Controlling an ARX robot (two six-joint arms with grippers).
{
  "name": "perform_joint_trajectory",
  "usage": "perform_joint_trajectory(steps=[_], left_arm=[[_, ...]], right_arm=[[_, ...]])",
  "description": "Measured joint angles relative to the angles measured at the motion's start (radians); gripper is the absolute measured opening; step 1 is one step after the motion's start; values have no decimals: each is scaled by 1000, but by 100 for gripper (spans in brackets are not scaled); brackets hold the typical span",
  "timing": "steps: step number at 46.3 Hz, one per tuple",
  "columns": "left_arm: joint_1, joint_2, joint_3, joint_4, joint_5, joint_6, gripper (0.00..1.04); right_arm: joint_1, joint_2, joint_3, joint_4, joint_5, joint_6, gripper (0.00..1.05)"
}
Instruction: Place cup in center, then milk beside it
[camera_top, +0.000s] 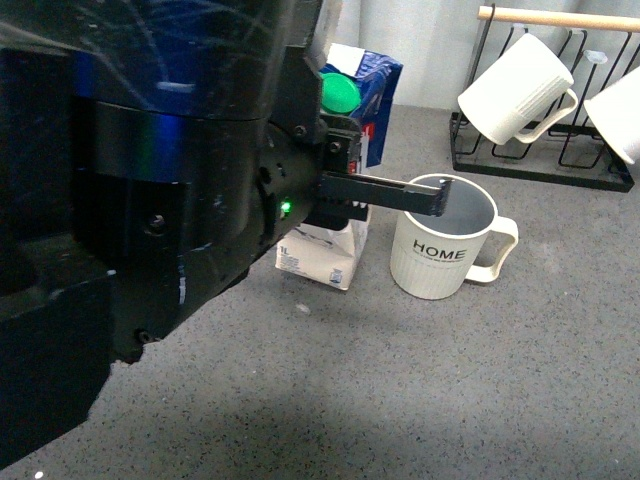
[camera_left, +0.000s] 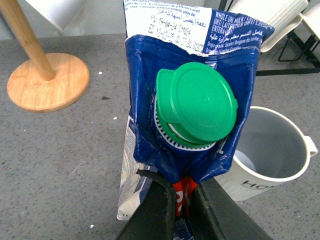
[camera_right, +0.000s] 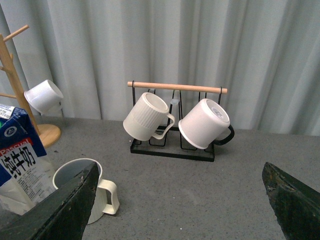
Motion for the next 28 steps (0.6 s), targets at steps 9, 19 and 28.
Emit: perform_joint_trajectory(steps=[9, 19, 28], left_arm=[[-28, 28, 55, -15, -8, -41, 5], [-37, 66, 75, -19, -10, -55, 5], [-43, 80, 86, -21, -7, -91, 5]], right_arm=[[0, 0, 0, 0, 0, 0, 96], [0, 0, 0, 0, 0, 0, 96], [0, 0, 0, 0, 0, 0, 96]])
